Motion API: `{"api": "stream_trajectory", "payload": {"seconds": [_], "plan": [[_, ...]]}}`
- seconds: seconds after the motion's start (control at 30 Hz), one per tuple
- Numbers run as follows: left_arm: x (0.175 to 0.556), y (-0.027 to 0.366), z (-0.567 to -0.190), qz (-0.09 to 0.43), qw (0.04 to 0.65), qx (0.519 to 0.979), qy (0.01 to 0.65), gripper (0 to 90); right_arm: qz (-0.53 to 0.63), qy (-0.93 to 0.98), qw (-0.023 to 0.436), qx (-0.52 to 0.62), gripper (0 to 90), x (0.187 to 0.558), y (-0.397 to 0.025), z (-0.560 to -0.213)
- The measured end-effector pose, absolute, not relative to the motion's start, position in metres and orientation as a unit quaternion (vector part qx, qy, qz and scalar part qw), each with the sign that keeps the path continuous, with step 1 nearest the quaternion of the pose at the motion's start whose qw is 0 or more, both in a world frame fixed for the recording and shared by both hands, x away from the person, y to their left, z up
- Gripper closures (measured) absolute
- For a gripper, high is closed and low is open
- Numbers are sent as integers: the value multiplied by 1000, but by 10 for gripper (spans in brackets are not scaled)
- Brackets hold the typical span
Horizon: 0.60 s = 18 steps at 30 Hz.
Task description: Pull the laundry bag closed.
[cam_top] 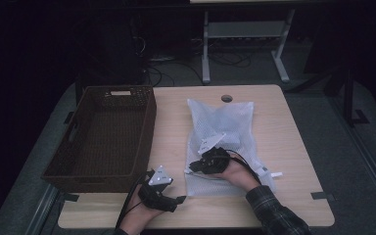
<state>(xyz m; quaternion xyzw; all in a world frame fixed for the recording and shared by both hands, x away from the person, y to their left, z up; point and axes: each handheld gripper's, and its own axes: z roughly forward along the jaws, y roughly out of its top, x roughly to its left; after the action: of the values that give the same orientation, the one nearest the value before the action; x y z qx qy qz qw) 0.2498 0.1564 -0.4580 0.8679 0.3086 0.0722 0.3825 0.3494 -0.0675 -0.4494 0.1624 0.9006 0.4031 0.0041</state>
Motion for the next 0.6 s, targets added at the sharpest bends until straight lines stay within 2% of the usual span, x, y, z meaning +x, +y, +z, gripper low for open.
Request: {"api": "stream_trajectory", "payload": {"seconds": [0.23,0.37,0.47,0.6], "plan": [[249,157,-458,72,383,868,307,235,395,906,1,154,724,352,-45,-457],[249,157,-457,72,383,868,306,235,387,910,0,150,727,354,-38,-462],[249,156,-457,72,383,869,306,235,381,913,1,146,787,353,-35,-464],[249,156,-458,72,382,869,306,235,383,912,3,147,797,353,-37,-462]]}}
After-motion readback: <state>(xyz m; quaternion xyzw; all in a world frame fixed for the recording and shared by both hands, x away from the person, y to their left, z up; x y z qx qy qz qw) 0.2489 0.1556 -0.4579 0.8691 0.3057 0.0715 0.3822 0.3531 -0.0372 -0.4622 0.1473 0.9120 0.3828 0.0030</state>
